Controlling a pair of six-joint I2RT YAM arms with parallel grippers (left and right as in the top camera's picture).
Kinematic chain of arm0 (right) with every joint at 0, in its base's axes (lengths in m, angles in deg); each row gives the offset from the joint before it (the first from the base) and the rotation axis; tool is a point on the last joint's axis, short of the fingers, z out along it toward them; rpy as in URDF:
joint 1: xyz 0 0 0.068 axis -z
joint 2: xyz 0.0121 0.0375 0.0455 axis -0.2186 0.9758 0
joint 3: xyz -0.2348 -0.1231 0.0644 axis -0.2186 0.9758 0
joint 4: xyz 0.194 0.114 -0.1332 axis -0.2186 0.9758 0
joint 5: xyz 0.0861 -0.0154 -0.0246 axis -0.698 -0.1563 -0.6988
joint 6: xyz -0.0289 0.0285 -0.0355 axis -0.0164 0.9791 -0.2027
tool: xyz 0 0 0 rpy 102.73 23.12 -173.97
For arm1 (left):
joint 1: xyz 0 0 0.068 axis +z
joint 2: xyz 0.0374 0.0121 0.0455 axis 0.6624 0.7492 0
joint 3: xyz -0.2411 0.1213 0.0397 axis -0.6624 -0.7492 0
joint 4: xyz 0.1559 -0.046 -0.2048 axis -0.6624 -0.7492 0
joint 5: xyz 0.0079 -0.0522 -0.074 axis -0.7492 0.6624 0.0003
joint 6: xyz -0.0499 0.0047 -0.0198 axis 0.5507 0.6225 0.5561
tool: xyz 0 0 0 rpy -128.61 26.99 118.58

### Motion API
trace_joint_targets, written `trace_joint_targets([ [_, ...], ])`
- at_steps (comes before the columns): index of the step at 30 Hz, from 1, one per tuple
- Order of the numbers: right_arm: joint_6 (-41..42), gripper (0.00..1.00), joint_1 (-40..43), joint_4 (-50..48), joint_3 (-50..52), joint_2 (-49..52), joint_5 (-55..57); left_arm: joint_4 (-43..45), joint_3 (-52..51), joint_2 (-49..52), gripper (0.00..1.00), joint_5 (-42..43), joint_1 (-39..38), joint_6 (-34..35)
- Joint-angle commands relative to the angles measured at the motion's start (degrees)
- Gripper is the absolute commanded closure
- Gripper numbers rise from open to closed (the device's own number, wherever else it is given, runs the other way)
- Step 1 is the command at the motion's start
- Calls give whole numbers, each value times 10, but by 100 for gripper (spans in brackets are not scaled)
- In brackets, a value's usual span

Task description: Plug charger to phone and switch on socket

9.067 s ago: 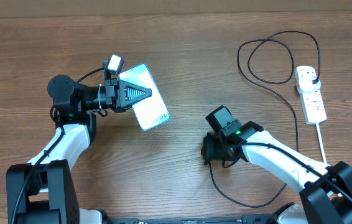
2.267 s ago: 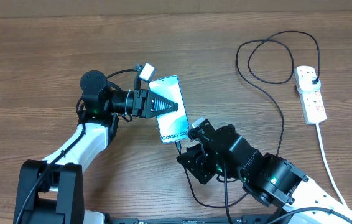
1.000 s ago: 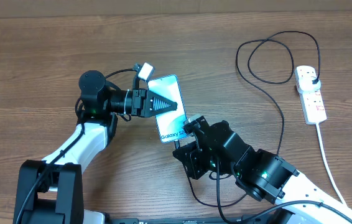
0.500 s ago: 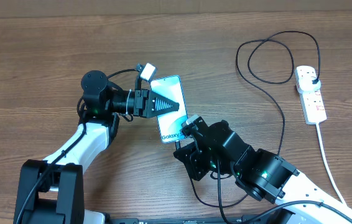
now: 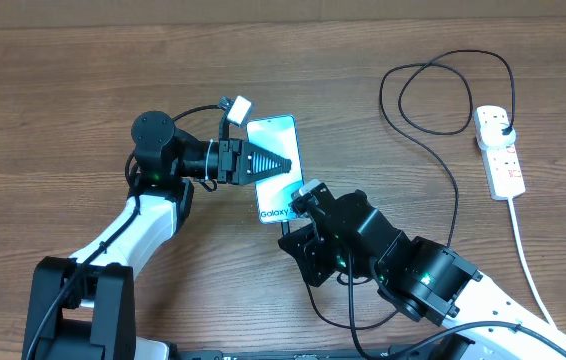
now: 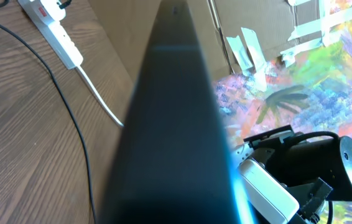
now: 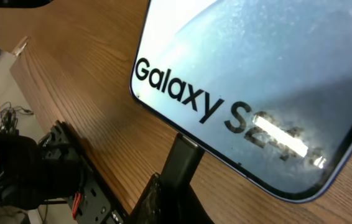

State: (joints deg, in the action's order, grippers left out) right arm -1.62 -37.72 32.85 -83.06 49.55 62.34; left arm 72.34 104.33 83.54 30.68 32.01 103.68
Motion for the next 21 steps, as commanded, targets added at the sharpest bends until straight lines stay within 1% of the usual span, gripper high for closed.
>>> trace_joint_targets([
  [1, 12, 96, 2, -38, -71, -9, 41, 1, -8, 0, 96, 37, -33, -18],
  [5, 11, 94, 2, -34, -71, -9, 41, 1, -8, 0, 96, 37, -32, -19],
  [11, 11, 75, 2, 7, -71, -18, 41, 0, -8, 0, 96, 35, -21, -25],
  [13, 12, 66, 2, 29, -71, -25, 41, 0, -8, 0, 96, 21, -21, -24],
  [15, 12, 54, 2, 47, -71, -35, 41, 0, -8, 0, 96, 0, -21, -24],
  [16, 12, 50, 2, 56, -71, -43, 39, 0, -8, 0, 96, -12, -22, -21],
  [17, 12, 43, 2, 66, -71, -54, 36, 0, -8, 0, 96, -26, -24, -15],
  [21, 14, 18, 2, 112, -78, -111, 37, 0, -8, 0, 96, -90, -35, -3],
])
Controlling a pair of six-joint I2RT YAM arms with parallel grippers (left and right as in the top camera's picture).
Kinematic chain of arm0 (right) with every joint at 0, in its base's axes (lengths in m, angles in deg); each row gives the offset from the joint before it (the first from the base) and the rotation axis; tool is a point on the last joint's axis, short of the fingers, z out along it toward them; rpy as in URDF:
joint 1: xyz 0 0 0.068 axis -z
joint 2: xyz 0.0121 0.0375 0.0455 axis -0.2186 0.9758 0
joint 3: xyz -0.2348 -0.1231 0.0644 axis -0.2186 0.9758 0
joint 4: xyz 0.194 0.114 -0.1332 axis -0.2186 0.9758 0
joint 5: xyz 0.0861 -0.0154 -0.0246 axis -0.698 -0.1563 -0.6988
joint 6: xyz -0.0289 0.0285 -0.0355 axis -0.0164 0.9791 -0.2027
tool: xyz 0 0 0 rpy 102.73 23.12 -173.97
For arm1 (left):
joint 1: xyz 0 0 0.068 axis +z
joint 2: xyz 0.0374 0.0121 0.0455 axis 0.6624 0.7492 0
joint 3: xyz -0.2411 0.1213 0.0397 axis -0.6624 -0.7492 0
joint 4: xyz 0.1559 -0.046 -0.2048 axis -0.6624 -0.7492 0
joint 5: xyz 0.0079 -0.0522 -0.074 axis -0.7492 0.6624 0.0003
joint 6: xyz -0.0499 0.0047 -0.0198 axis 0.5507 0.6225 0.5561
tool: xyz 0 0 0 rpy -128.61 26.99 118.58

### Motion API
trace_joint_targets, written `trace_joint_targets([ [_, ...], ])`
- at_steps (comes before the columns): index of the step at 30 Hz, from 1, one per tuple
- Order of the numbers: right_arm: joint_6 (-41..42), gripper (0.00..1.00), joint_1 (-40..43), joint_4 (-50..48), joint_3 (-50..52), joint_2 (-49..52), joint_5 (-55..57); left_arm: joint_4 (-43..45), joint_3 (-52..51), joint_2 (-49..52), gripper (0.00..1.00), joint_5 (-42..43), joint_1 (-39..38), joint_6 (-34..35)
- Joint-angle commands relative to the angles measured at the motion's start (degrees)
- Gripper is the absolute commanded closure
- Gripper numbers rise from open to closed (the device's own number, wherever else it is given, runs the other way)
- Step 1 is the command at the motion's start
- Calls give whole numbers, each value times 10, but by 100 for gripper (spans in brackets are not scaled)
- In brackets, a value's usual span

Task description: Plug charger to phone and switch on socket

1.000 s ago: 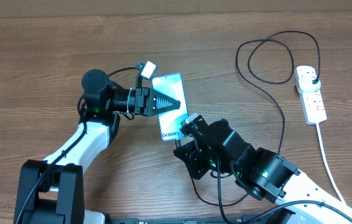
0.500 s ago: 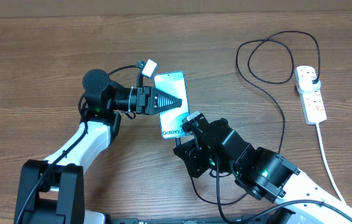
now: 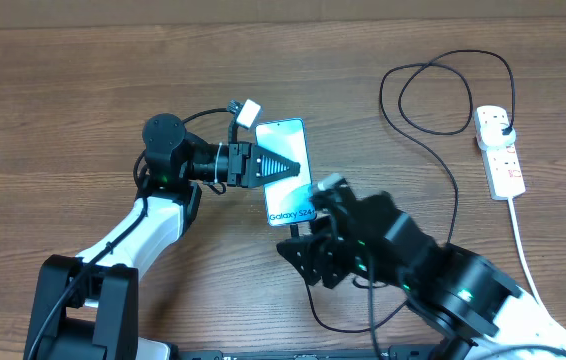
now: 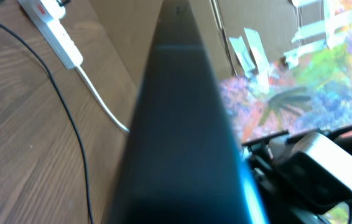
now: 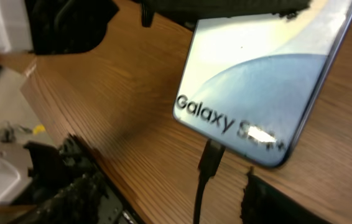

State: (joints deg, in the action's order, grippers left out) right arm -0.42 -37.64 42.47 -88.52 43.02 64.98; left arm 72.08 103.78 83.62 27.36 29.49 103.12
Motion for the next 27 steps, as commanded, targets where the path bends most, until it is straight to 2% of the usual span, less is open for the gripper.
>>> trace_joint_targets([
  [1, 2, 10, 1, 23, -25, -59, 10, 3, 0, 0, 96, -73, -13, 5],
  [3, 2, 0, 1, 41, -26, -92, 11, 2, 9, 0, 96, -94, -21, 5],
  [7, 9, 0, 1, 75, -26, -155, 38, -51, 59, 2, 96, -101, -37, -36],
  [14, 15, 0, 1, 113, -26, -212, 87, -389, 225, 82, 96, -100, -38, -246],
  [19, 26, 0, 1, 139, -26, -213, 87, -563, 286, 152, 96, -105, -31, -375],
  [21, 28, 0, 1, 150, -26, -213, 87, -643, 289, 167, 96, -148, -28, -436],
  [24, 37, 0, 1, 153, -26, -213, 88, -803, 289, 176, 96, -282, -24, -539],
  [27, 40, 0, 1, 151, -26, -213, 90, -903, 289, 179, 96, -351, -16, -630],
])
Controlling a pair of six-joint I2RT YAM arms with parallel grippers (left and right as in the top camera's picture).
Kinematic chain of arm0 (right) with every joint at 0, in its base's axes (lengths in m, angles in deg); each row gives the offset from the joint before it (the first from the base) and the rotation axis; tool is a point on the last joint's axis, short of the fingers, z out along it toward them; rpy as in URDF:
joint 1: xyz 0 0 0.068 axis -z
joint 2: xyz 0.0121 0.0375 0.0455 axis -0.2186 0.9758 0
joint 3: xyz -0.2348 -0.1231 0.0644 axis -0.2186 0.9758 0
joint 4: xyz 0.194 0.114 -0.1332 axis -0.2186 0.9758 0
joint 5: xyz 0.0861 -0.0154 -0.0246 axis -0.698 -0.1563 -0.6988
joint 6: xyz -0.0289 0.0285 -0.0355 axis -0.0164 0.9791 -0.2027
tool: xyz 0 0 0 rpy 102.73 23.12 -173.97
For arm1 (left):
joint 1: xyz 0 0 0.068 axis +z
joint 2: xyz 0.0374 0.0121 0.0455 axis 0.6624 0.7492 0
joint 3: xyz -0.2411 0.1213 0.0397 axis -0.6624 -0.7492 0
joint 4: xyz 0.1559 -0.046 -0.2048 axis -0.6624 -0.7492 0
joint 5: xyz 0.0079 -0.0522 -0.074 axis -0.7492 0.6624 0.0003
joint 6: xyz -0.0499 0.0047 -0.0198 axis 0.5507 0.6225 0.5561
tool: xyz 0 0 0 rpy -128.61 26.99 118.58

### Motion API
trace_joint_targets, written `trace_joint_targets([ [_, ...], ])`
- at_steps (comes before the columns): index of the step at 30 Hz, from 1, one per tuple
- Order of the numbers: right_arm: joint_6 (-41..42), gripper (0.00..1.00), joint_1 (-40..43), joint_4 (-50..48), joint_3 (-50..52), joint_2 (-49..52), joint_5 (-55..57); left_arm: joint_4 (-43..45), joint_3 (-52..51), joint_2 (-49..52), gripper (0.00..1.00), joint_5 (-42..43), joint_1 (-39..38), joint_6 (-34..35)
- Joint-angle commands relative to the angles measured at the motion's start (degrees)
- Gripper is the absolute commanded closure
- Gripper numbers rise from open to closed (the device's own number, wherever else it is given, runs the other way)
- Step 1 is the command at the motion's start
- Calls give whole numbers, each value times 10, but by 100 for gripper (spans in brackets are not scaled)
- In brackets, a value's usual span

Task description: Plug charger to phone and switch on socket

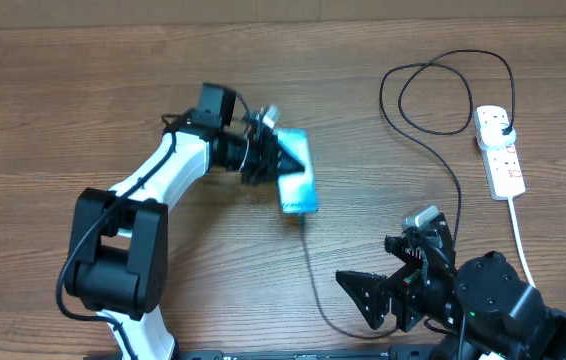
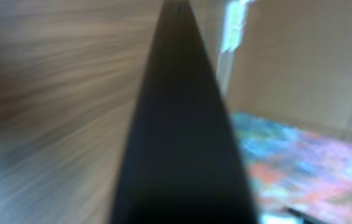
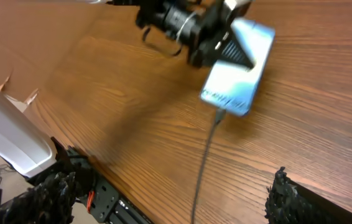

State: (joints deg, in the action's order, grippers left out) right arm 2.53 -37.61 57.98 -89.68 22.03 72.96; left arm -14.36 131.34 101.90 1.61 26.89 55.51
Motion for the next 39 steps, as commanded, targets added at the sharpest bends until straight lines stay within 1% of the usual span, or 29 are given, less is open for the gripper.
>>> trace_joint_targets([
  [1, 11, 0, 1, -5, -15, -3, 10, -62, 13, -4, 96, -115, 16, -175],
  [4, 11, 0, 1, -5, -15, -3, 10, -96, 13, -4, 96, -158, 38, -209],
  [7, 16, 0, 1, -5, -15, -3, 10, -100, 13, -3, 95, -160, 61, -254],
  [10, 29, 0, 1, -7, -15, -3, 10, -99, 13, 5, 96, -174, 77, -281],
  [13, 37, 0, 1, -11, -15, -3, 10, -99, 13, 28, 96, -166, 82, -304],
  [17, 44, 0, 1, -13, -15, -3, 34, -96, 13, 81, 96, -127, 82, -337],
  [20, 53, 0, 1, -20, -15, -3, 42, -96, 13, 120, 96, -98, 82, -351],
  [22, 61, 0, 1, -27, -15, -3, 47, -95, 13, 141, 96, -95, 85, -353],
  [28, 69, 0, 1, -43, -15, 12, 97, -99, 13, 157, 96, -95, 94, -353],
  [29, 71, 0, 1, -43, -15, 16, 107, -99, 13, 157, 95, -96, 95, -353],
  [30, 72, 0, 1, -46, -15, 23, 116, -98, 13, 157, 90, -97, 96, -351],
  [32, 73, 0, 1, -52, -15, 33, 122, -99, 13, 157, 86, -98, 96, -350],
  [34, 73, 0, 1, -64, -15, 46, 123, -99, 13, 157, 78, -98, 97, -346],
  [39, 76, 0, 1, -80, -15, 70, 125, -100, 13, 157, 73, -103, 101, -335],
])
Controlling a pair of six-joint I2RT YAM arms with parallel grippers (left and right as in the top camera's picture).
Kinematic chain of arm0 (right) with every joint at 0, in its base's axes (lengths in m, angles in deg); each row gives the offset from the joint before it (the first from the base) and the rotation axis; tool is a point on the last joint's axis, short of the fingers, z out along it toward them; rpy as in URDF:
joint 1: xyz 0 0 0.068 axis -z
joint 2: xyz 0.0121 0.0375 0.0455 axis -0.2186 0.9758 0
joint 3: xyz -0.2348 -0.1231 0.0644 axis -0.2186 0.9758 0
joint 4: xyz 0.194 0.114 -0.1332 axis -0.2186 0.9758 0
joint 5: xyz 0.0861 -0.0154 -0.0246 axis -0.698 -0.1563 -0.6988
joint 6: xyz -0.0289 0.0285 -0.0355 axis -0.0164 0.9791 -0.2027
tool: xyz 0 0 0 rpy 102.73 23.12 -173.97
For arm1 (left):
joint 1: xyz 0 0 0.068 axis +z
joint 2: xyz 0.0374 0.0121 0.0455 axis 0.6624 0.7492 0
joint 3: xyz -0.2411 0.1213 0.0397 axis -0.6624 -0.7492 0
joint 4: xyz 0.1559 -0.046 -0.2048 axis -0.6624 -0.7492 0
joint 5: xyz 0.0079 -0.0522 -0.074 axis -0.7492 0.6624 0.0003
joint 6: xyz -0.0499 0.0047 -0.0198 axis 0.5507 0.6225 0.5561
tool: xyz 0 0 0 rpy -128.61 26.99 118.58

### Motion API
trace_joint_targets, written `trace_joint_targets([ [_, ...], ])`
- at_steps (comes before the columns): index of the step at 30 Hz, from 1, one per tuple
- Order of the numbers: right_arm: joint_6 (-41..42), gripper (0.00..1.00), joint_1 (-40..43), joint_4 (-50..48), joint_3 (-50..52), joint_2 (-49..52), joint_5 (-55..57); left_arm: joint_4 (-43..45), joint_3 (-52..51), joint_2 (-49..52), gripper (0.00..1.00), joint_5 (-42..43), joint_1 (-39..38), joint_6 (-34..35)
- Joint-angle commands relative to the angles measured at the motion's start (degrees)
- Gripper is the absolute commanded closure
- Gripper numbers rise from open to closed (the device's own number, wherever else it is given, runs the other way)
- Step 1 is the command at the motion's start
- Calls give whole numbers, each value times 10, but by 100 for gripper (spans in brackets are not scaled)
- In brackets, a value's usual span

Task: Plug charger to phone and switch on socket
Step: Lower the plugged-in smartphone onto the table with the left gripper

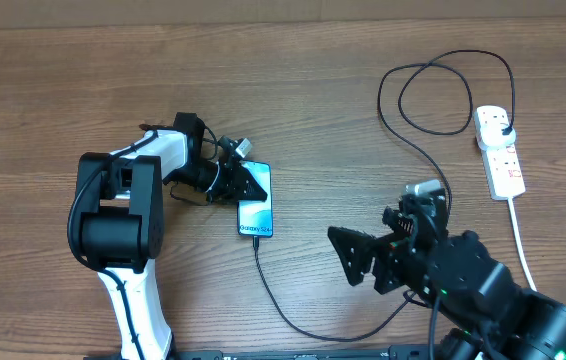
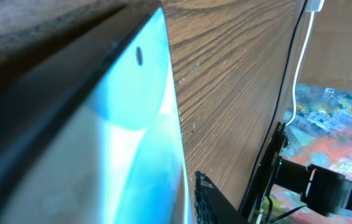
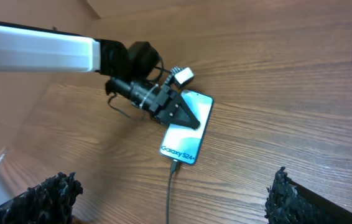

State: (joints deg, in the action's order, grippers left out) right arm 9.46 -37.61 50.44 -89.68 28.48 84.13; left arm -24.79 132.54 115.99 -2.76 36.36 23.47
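Note:
The phone [image 1: 257, 215] lies screen up on the table, left of centre, showing "Galaxy S24+" [image 3: 185, 140]. The black charger cable [image 1: 293, 320] is plugged into its bottom edge and runs right and up to the white socket strip [image 1: 498, 150]. My left gripper [image 1: 248, 182] is over the phone's top end. In the left wrist view the screen [image 2: 120, 137] fills the frame and one finger [image 2: 210, 199] stands just off its edge. My right gripper [image 1: 358, 262] hangs wide open and empty right of the phone, well short of the socket.
A white lead [image 1: 523, 260] leaves the socket strip toward the front right edge. The charger cable makes a loop [image 1: 443, 95] at the back right. The left arm [image 1: 128, 220] stretches across the left side of the wood table [image 1: 43, 90].
The left gripper has brought the phone left and toward the front and laid it flat; it was tilted and blurred before. The right gripper has shifted slightly left and back, still open.
First the left gripper held the phone while the right gripper pressed the plug at its bottom port. Then the right gripper stood open and apart, plug left in the phone. It later sat far back as the left arm swung the phone; now the phone lies flat.

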Motion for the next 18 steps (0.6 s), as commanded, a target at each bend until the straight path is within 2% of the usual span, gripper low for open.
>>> trace_joint_targets([
  [1, 14, 0, 1, -4, -15, 7, 14, 3, 1, 16, 71, -61, 7, -13],
  [7, 68, 0, 1, -3, -15, 9, 48, -5, 1, 16, 59, -130, 7, 39],
  [9, 95, 0, 1, 2, -15, 9, 73, -12, 1, 16, 45, -130, 7, 42],
  [11, 125, 0, 1, 14, -15, 9, 90, -22, 1, 16, 23, -131, 7, 46],
  [12, 139, 0, 1, 22, -15, 9, 97, -25, 1, 16, 20, -135, 7, 56],
  [18, 229, 0, 1, 87, -15, 22, 141, -31, 1, 16, 20, -170, 6, 84],
])
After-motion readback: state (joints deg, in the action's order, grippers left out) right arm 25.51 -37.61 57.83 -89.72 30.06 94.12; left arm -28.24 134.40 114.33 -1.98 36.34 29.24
